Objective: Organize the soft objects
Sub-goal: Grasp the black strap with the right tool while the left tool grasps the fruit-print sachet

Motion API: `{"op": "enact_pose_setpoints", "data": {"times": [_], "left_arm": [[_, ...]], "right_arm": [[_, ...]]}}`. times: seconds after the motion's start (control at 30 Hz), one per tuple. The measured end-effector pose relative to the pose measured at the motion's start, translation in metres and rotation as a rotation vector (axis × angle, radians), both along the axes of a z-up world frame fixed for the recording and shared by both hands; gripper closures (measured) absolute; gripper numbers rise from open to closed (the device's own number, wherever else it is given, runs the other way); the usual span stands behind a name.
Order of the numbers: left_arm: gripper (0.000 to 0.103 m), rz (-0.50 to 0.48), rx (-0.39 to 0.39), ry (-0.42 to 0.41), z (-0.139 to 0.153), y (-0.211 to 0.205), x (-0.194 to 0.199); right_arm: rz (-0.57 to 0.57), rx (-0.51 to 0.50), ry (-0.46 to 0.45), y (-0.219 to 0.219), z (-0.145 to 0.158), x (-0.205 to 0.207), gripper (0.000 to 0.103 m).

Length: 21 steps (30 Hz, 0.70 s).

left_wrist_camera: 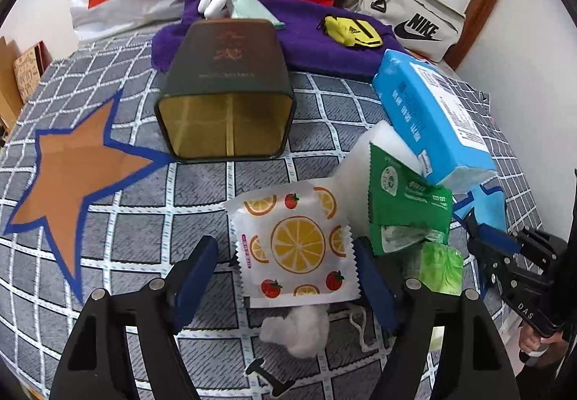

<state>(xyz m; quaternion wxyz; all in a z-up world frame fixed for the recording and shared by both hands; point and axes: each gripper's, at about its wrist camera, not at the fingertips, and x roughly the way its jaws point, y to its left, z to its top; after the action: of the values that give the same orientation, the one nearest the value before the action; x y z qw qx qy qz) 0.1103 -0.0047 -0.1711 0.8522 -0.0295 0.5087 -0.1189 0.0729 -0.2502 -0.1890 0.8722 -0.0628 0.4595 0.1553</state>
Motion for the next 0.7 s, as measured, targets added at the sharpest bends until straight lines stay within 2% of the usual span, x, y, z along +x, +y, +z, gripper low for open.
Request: {"op": "enact_pose_setpoints", "data": {"times": [0.07,0.1,0.13,0.17,0.2,0.23,0.27,0.4,0.7], "left_arm": [[0.028,0.010,0.002,-0.007,0.000,0.001,0.001],[0.029,0.011,0.000,-0.012,0.001,0.002,0.001],[0.035,0.014,-0.005,-0.025,0.003,0.004,0.000],[0.048,0.013,-0.015,-0.035,0.005,0.006,-0.001],[0.049,0.008,-0.023,-0.036,0.006,0.008,-0.001],[0.051,0.003,-0.029,-0.039,0.007,0.009,-0.002],[0.057,0.002,-0.031,-0.050,0.009,0.011,-0.004],[0.061,0.009,-0.042,-0.075,0.015,0.017,-0.006],[0.061,0.052,-0.046,-0.117,0.034,0.030,-0.012]], "right_arm": [[0.001,0.004,-0.005,0.002,-0.001,-0.001,0.079],[0.008,0.013,-0.006,0.002,-0.002,-0.001,0.071],[0.012,0.017,-0.020,0.004,-0.003,-0.001,0.070],[0.017,0.010,-0.036,0.006,-0.005,-0.001,0.070],[0.018,0.006,-0.047,0.007,-0.005,-0.001,0.070],[0.017,0.010,-0.051,0.007,-0.005,-0.001,0.075],[0.015,0.019,-0.051,0.007,-0.005,0.000,0.082],[0.014,0.038,-0.036,0.004,-0.001,0.001,0.082],[0.004,0.086,-0.049,-0.004,0.016,-0.005,0.082]]}}
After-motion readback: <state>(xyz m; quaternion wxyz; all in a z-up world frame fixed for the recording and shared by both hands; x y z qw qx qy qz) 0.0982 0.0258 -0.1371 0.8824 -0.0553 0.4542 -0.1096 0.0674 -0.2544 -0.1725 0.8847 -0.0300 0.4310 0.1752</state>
